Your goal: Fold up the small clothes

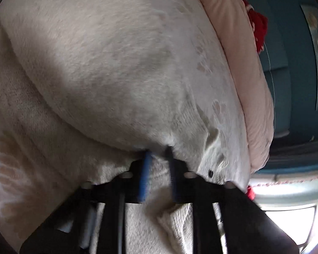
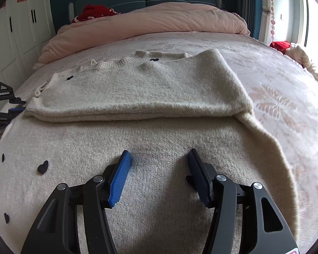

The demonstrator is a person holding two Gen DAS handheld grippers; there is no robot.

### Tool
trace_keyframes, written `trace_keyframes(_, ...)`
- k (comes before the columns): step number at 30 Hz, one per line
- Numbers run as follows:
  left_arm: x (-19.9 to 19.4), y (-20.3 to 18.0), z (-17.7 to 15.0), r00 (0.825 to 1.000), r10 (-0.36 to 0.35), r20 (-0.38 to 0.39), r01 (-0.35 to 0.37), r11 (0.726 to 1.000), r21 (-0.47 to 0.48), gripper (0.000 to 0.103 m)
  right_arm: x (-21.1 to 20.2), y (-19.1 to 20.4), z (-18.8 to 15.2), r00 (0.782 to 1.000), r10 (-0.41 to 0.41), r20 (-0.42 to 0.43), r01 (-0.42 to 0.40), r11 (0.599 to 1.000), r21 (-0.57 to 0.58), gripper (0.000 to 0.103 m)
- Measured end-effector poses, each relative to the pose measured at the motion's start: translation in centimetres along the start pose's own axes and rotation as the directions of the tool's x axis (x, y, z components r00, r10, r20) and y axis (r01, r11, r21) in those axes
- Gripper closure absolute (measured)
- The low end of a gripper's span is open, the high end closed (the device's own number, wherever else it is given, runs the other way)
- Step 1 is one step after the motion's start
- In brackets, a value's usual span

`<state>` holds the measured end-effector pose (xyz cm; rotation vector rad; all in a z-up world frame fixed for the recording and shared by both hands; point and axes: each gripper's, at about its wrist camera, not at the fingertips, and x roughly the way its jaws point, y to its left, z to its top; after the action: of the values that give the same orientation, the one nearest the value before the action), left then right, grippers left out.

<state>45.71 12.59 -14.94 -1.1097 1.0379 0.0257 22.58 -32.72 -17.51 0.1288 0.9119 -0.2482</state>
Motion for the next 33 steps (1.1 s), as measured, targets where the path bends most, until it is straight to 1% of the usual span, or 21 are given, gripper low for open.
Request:
trace_keyframes(1, -0.1, 0.2, 0.2, 1.000, -0.012, -0.008, 0.012, 1.000, -0.005, 0.095, -0.9, 0.7, 0.9, 1.000, 0.013, 0.025, -0.012, 1.000, -0.012, 0.047)
trace_keyframes(3, -1.0, -0.3, 0.2, 1.000, -0.009, -0.020, 0.010, 0.998, 0.061, 0.094, -2.4, 2.9, 3.6, 0.988, 0.124, 0.090, -0.124, 0.992, -0.007, 0.046)
trace_keyframes(4, -1.3, -0.6, 0.3, 1.000, -0.001, -0.018, 0.002, 0.995, 0.095, 0.094, -2.3, 4.7, 5.5, 0.978, 0.195, 0.079, -0.193, 0.981, -0.023, 0.045)
trace_keyframes(5, -2.3, -0.9, 0.2, 1.000, 0.010, -0.006, -0.009, 0.989, 0.145, 0.091, -1.3, 7.1, 7.4, 0.965, 0.262, 0.025, -0.261, 0.964, -0.056, 0.045)
trace_keyframes(6, -3.4, -1.0, 0.0, 1.000, 0.015, 0.005, -0.016, 0.982, 0.186, 0.089, 0.2, 10.3, 9.5, 0.938, 0.342, -0.059, -0.346, 0.934, -0.084, 0.045)
trace_keyframes(8, -5.4, -0.5, -0.1, 0.999, 0.022, 0.025, -0.027, 0.974, 0.225, 0.073, 2.5, 15.7, 12.2, 0.873, 0.471, -0.125, -0.483, 0.871, -0.094, 0.045)
trace_keyframes(10, -8.3, 0.8, 0.5, 0.997, 0.051, 0.059, -0.064, 0.967, 0.246, 0.064, 5.5, 20.9, 14.1, 0.823, 0.523, -0.224, -0.552, 0.829, -0.093, 0.045)
trace_keyframes(11, -8.9, 0.8, 0.5, 0.996, 0.060, 0.073, -0.077, 0.963, 0.257, 0.062, 7.0, 23.0, 14.6, 0.807, 0.526, -0.269, -0.564, 0.821, -0.089, 0.045)
trace_keyframes(12, -9.4, 0.8, 0.7, 0.993, 0.078, 0.088, -0.099, 0.957, 0.273, 0.060, 8.7, 25.0, 15.0, 0.811, 0.500, -0.304, -0.547, 0.832, -0.091, 0.044)
trace_keyframes(14, -11.0, 1.5, 1.2, 0.983, 0.123, 0.136, -0.162, 0.933, 0.323, 0.056, 11.9, 27.3, 15.2, 0.838, 0.431, -0.334, -0.478, 0.876, -0.068, 0.044)
trace_keyframes(15, -11.4, 1.7, 1.1, 0.979, 0.139, 0.149, -0.182, 0.922, 0.341, 0.056, 13.0, 27.6, 15.0, 0.838, 0.424, -0.344, -0.461, 0.887, -0.030, 0.044)
trace_keyframes(16, -12.0, 2.6, 0.9, 0.977, 0.147, 0.154, -0.194, 0.915, 0.355, 0.056, 14.2, 27.9, 14.5, 0.826, 0.434, -0.359, -0.457, 0.889, 0.022, 0.046)
trace_keyframes(17, -12.2, 2.9, 1.0, 0.977, 0.151, 0.153, -0.199, 0.909, 0.367, 0.056, 14.8, 28.1, 14.1, 0.817, 0.447, -0.364, -0.459, 0.887, 0.058, 0.075)
trace_keyframes(18, -12.3, 3.2, 1.0, 0.977, 0.152, 0.149, -0.198, 0.908, 0.369, 0.056, 15.0, 28.4, 13.9, 0.819, 0.444, -0.363, -0.451, 0.890, 0.070, 0.088)
trace_keyframes(19, -12.5, 3.6, 0.9, 0.978, 0.151, 0.144, -0.194, 0.909, 0.369, 0.056, 14.6, 28.6, 14.1, 0.806, 0.474, -0.354, -0.475, 0.875, 0.090, 0.096)
trace_keyframes(21, -12.5, 4.0, 0.6, 0.977, 0.159, 0.141, -0.201, 0.906, 0.373, 0.056, 12.9, 28.5, 15.1, 0.811, 0.501, -0.303, -0.500, 0.862, 0.087, 0.097)
trace_keyframes(23, -11.7, 3.8, 0.0, 0.974, 0.177, 0.144, -0.220, 0.897, 0.384, 0.056, 10.2, 27.3, 17.3, 0.804, 0.551, -0.223, -0.544, 0.833, 0.097, 0.097)
trace_keyframes(25, -11.0, 3.4, -0.7, 0.967, 0.201, 0.155, -0.248, 0.878, 0.409, 0.056, 7.0, 25.0, 19.9, 0.808, 0.574, -0.134, -0.567, 0.819, 0.090, 0.097)
trace_keyframes(26, -10.2, 2.9, -1.3, 0.961, 0.223, 0.165, -0.273, 0.861, 0.428, 0.056, 5.6, 23.7, 21.2, 0.809, 0.580, -0.095, -0.573, 0.815, 0.086, 0.097)
trace_keyframes(29, -8.0, 1.6, -3.1, 0.952, 0.257, 0.167, -0.305, 0.836, 0.456, 0.057, 1.5, 18.2, 24.3, 0.826, 0.563, 0.008, -0.562, 0.823, 0.088, 0.097)
trace_keyframes(33, -5.1, 0.0, -5.7, 0.951, 0.277, 0.135, -0.308, 0.832, 0.461, 0.058, -2.7, 7.4, 25.2, 0.895, 0.431, 0.112, -0.443, 0.890, 0.109, 0.097)
